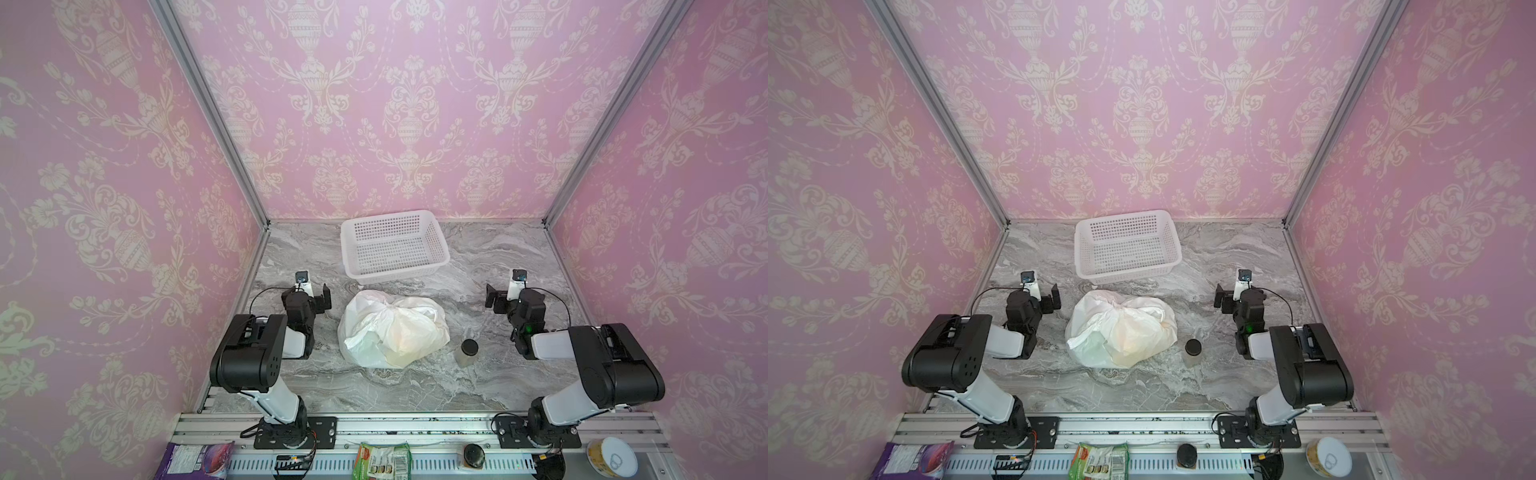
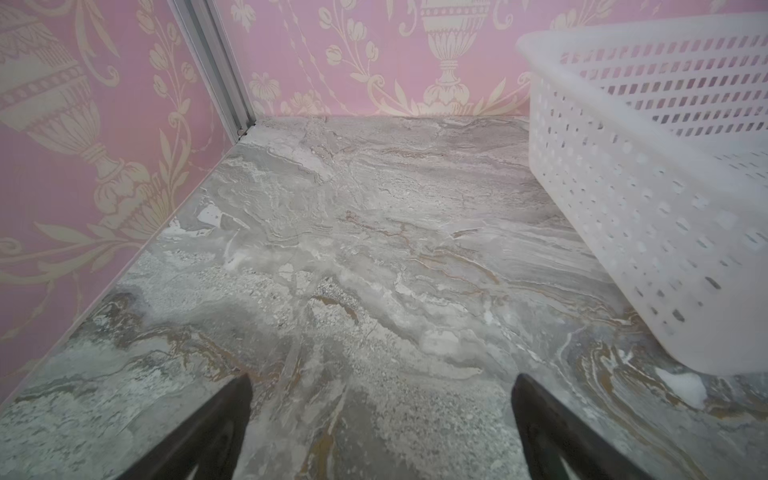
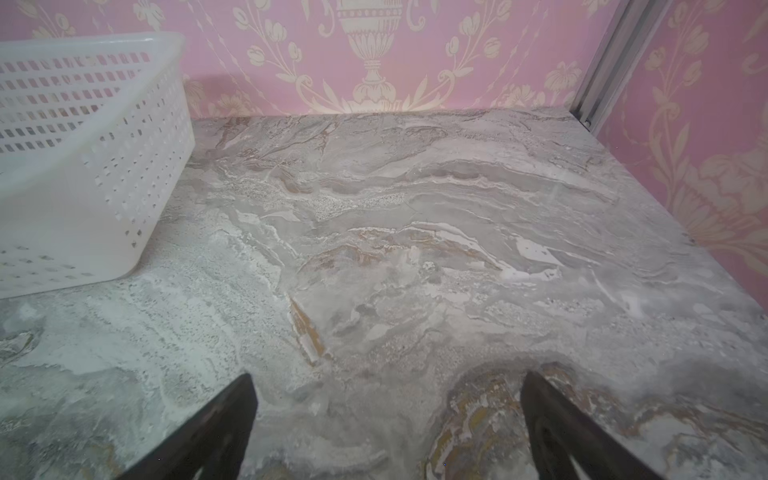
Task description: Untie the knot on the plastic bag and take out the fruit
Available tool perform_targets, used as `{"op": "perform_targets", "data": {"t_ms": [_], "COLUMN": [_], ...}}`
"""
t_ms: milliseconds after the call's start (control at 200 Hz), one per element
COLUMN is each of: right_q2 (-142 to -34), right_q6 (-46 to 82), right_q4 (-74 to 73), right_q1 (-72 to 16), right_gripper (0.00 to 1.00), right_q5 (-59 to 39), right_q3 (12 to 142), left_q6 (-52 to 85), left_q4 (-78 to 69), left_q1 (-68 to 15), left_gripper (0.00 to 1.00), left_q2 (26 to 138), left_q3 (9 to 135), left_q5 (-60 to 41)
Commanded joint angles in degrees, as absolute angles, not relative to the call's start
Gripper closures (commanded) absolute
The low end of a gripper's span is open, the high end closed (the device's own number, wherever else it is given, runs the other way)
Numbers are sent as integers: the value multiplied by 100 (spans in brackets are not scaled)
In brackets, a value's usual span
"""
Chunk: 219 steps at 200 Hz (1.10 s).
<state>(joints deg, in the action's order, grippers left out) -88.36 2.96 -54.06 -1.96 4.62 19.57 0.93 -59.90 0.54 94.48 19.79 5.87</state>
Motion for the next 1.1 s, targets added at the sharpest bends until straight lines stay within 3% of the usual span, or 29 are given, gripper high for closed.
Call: {"op": "perform_targets", "data": {"t_ms": [0, 901, 1011, 1091], "right_q2": [-8814, -8788, -8573, -8127], "right_q6": [243, 135, 120, 130], "right_q4": [-5361, -5303, -5258, -5215], "right_q1": [-167, -210, -316, -465], "right_gripper": [0, 0, 0, 0], "right_q5": [404, 298, 641, 1215], "right_q3": [2076, 2094, 2037, 1816], "left_q6": [38, 26, 0, -8], "left_q4": [-5879, -5893, -5790, -4783], "left_q1": [57, 55, 30, -67], "left_gripper": [1, 1, 1, 1], "left_q2": [9386, 9379, 9227, 8550], "left_q3": [2021, 2000, 2014, 2246], "left_q5": [650, 612, 673, 1041]}}
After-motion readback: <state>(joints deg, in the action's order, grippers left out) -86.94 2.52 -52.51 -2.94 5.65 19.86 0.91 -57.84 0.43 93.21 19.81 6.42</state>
